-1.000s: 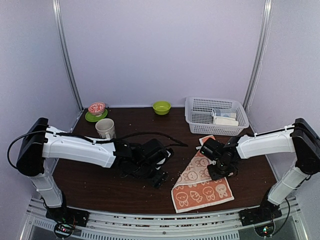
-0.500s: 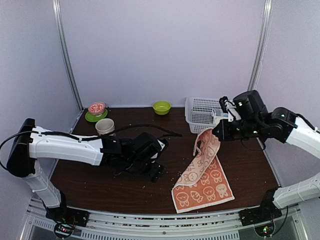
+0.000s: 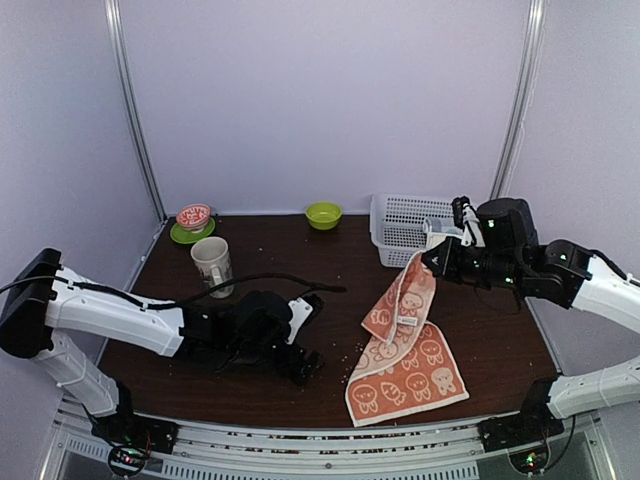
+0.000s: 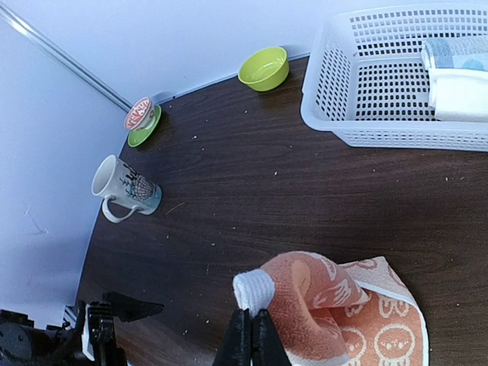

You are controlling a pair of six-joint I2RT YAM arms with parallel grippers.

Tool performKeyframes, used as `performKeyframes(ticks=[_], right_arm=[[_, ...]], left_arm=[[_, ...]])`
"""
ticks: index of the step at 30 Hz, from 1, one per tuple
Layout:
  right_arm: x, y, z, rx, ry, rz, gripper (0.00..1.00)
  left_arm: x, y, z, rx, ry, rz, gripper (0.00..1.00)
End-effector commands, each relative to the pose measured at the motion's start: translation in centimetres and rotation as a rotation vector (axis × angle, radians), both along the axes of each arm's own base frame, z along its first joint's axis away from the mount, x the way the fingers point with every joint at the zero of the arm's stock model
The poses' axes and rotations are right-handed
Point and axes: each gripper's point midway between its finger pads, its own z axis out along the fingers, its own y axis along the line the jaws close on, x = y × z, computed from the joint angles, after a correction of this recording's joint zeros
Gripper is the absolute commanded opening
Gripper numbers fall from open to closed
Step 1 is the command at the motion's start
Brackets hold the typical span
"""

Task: Roll the towels
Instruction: Pick up the towel from the center of the board.

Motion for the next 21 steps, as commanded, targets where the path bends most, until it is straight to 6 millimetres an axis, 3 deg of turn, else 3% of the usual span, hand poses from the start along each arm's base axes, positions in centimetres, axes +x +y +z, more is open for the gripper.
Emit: performKeyframes(ticks=[1, 4, 10, 12, 15, 21], right_arm=[[2.0, -0.1, 2.9, 0.163, -0.066, -0.108, 0.0], [2.2, 1.0, 2.8, 0.154, -0.046, -0.069, 0.0], [1.1, 3.8, 1.0, 0.142, 0.02, 0.084, 0.0], [0.6, 4.3, 0.8, 0.157, 0.025, 0.122, 0.0], [0.0, 4.6, 1.0, 0.172, 0.026, 0.146, 0.0], [-0.8, 3.7, 1.4, 0.182, 0.008, 0.148, 0.0]], left_arm=[[-0.9, -3.7, 4.2, -0.125, -0.114, -0.159, 0.96], [0.1, -3.6, 5.6, -0.088, -0.17, -0.131, 0.9], [2.2, -3.7, 14.4, -0.227, -0.38, -0.063, 0.89], [2.5, -4.5, 16.3, -0.244, -0.435, -0.082, 0.89], [2.8, -6.1, 16.7, -0.204, -0.47, -0.13, 0.88], [3.2, -9.0, 13.2, -0.137, -0.427, -0.197, 0.87]])
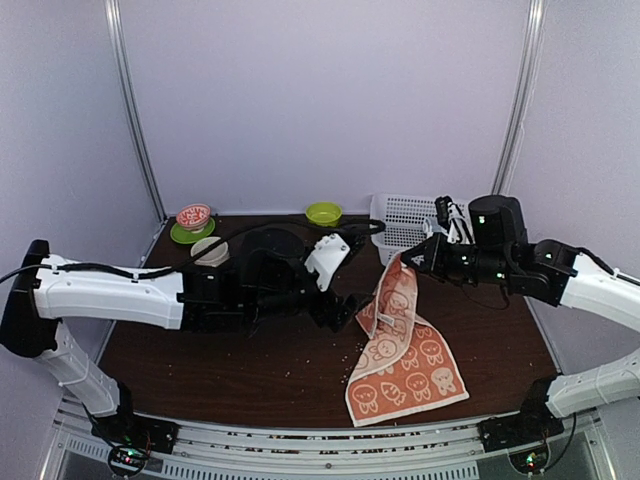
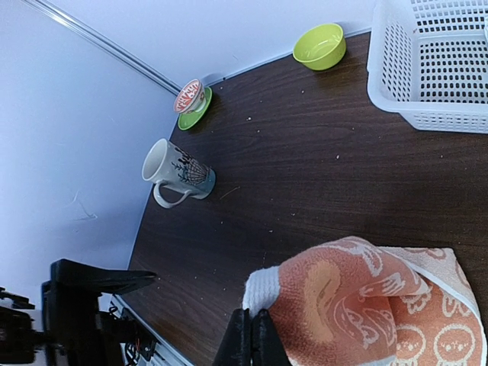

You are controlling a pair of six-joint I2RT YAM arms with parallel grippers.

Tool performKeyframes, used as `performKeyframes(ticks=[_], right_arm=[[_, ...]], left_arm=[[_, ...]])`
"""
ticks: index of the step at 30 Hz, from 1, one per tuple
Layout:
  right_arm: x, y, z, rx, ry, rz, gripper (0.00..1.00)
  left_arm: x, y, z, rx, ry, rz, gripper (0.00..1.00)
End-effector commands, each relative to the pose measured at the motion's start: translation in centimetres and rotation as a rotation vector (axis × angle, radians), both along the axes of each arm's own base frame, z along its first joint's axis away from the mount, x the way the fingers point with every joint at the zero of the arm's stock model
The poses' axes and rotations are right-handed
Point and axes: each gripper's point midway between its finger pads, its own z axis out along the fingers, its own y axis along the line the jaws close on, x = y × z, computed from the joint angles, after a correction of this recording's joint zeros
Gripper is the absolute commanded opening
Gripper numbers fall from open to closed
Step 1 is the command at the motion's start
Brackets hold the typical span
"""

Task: Roll the towels
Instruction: Pick up the towel from the center of the board.

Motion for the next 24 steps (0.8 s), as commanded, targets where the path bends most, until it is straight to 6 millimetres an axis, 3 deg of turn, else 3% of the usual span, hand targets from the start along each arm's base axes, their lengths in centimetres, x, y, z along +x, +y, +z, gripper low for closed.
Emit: performKeyframes(ticks=[1, 8, 15, 17, 24], right_arm=[[-1.0, -0.4, 1.0, 0.028, -0.042, 0.022, 0.0], [-1.7, -1.2, 0.4, 0.061, -0.037, 0.008, 0.0], [-2.6, -1.0, 0.4, 0.083, -0.058, 0.058, 0.0], [-2.7, -1.1, 0.7, 0.09, -0.068, 0.06, 0.0], [-2.8, -2.1, 2.4, 0.127, -0.111, 0.021, 0.0]], left_arm=[[0.2, -2.1, -3.1, 0.073, 0.004, -0.056, 0.86], [1.0, -3.9, -5.9, 0.074, 0.076, -0.067, 0.83], [2.1, -4.1, -2.0, -0.032, 0.049, -0.062, 0.83], [2.3, -4.4, -1.9, -0.036, 0.064, -0.077, 0.83], [1.3, -5.1, -6.2, 0.007, 0.16, -0.135, 0.85]])
